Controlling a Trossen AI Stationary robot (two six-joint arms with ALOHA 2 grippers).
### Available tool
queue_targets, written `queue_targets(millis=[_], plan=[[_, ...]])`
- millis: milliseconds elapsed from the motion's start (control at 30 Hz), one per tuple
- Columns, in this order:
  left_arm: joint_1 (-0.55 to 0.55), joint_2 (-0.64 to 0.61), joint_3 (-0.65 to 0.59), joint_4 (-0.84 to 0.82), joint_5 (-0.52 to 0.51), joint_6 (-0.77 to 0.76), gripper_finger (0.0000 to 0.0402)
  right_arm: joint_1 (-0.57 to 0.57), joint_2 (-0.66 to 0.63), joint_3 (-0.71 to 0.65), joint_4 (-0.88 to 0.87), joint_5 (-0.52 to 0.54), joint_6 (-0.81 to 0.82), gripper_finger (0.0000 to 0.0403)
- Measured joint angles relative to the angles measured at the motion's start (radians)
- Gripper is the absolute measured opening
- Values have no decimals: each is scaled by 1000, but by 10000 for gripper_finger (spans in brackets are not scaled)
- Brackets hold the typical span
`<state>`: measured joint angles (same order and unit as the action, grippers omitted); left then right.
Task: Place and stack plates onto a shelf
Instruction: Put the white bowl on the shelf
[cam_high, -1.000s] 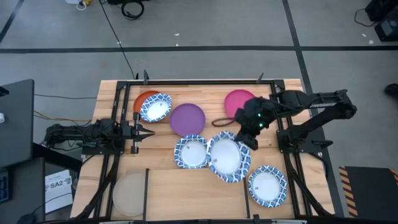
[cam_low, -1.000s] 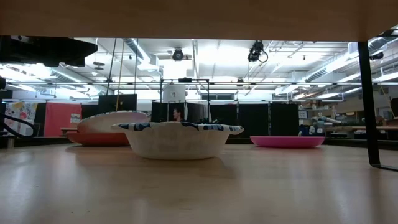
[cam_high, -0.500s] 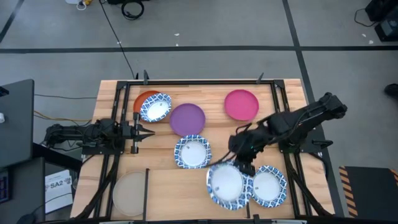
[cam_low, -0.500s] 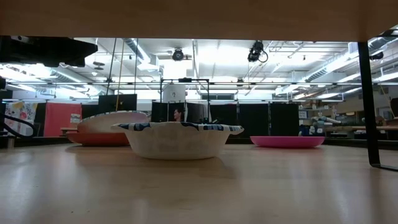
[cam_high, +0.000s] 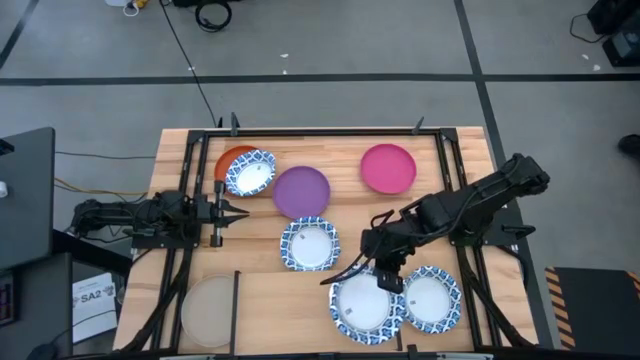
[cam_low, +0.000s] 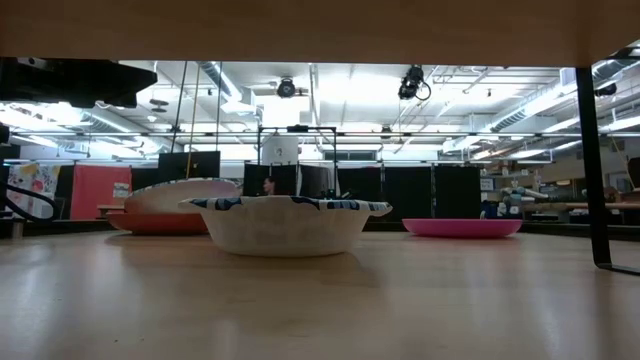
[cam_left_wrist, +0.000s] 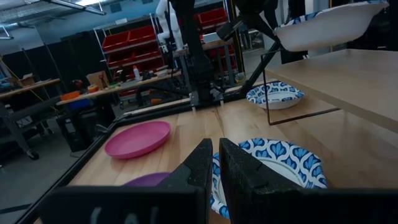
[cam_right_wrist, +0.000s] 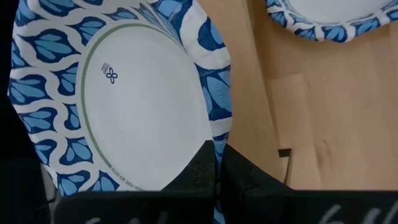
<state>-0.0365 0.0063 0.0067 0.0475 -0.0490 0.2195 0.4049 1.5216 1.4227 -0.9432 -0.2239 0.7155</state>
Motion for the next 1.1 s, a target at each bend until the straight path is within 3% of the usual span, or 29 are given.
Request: queue_targets(millis=[233,600,1100], plan=[[0,0,0,-1,0,0,36,0,-3,0,0,-71,0,28],[0,0,0,-1,0,0,36,0,-3,0,0,-83,-3,52],[0,0,0,0,0,0,36,-1,-4,0,-1,-82,-4,130]])
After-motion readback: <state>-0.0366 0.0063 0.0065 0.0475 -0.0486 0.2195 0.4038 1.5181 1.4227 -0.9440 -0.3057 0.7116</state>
